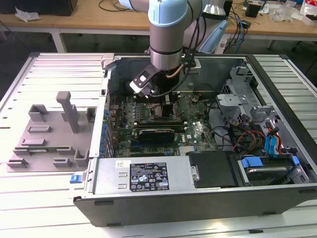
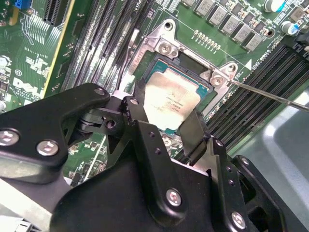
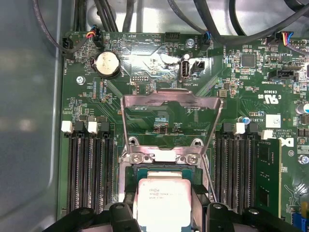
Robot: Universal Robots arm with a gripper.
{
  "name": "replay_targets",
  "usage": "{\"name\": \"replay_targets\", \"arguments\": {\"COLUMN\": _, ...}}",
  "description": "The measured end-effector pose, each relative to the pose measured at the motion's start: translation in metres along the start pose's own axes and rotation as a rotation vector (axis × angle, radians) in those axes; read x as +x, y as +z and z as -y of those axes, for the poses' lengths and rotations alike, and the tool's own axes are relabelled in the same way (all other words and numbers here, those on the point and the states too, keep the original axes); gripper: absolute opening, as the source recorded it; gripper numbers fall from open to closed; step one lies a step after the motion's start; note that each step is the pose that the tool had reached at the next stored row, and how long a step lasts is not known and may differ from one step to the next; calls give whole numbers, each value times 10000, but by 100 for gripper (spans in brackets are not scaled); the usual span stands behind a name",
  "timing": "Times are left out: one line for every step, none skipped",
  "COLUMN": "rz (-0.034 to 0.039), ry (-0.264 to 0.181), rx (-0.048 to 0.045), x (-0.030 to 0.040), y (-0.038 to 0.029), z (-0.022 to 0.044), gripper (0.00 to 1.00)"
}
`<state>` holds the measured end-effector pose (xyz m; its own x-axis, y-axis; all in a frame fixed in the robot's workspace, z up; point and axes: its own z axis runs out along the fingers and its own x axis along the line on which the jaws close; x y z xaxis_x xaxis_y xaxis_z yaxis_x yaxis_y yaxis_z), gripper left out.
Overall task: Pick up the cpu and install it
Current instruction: 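Place the cpu into insertion slot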
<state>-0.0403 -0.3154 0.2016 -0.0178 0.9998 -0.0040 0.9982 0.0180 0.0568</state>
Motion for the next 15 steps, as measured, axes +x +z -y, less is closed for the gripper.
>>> {"name": "replay_targets", "arguments": {"rz": -1, "ry": 1, "rx": 0, "x": -1, "y": 1, "z": 0, "gripper": 53}}
{"name": "replay_targets", "arguments": {"rz": 0, "ry": 2, "rx": 0, "x": -2, "y": 1, "z": 0, "gripper": 53}}
{"name": "replay_targets", "arguments": {"rz": 0, "ry": 1, "rx": 0, "x": -2, "y": 1, "z": 0, "gripper": 53}}
{"name": "replay_targets", "arguments": {"rz": 0, "ry": 1, "rx": 0, "x": -2, "y": 1, "z": 0, "gripper": 53}}
{"name": "replay_targets", "arguments": {"rz": 1, "ry": 1, "rx": 1, "x": -3, "y": 1, "z": 0, "gripper": 53}}
{"name": "replay_targets", "arguments": {"rz": 1, "ry": 1, "rx": 0, "x": -3, "y": 1, "z": -1, "gripper": 53}}
{"name": "replay_targets", "arguments": {"rz": 0, "ry": 1, "rx": 0, "x": -3, "y": 2, "z": 0, "gripper": 53}}
{"name": "replay_targets", "arguments": {"rz": 2, "ry": 1, "rx": 2, "x": -3, "y": 5, "z": 0, "gripper": 53}}
{"name": "replay_targets", "arguments": {"rz": 2, "ry": 1, "rx": 2, "x": -3, "y": 6, "z": 0, "gripper": 53}}
{"name": "replay_targets", "arguments": {"rz": 1, "ry": 1, "rx": 1, "x": -3, "y": 6, "z": 0, "gripper": 53}}
{"name": "replay_targets", "arguments": {"rz": 0, "ry": 1, "rx": 0, "x": -3, "y": 7, "z": 0, "gripper": 53}}
{"name": "replay_targets", "arguments": {"rz": 0, "ry": 1, "rx": 0, "x": -3, "y": 7, "z": 0, "gripper": 53}}
{"name": "replay_targets", "arguments": {"rz": 1, "ry": 1, "rx": 0, "x": -3, "y": 7, "z": 0, "gripper": 53}}
{"name": "replay_targets", "arguments": {"rz": 2, "ry": 1, "rx": -1, "x": -3, "y": 8, "z": 0, "gripper": 55}}
{"name": "replay_targets", "arguments": {"rz": 0, "ry": 1, "rx": 0, "x": -3, "y": 8, "z": 0, "gripper": 61}}
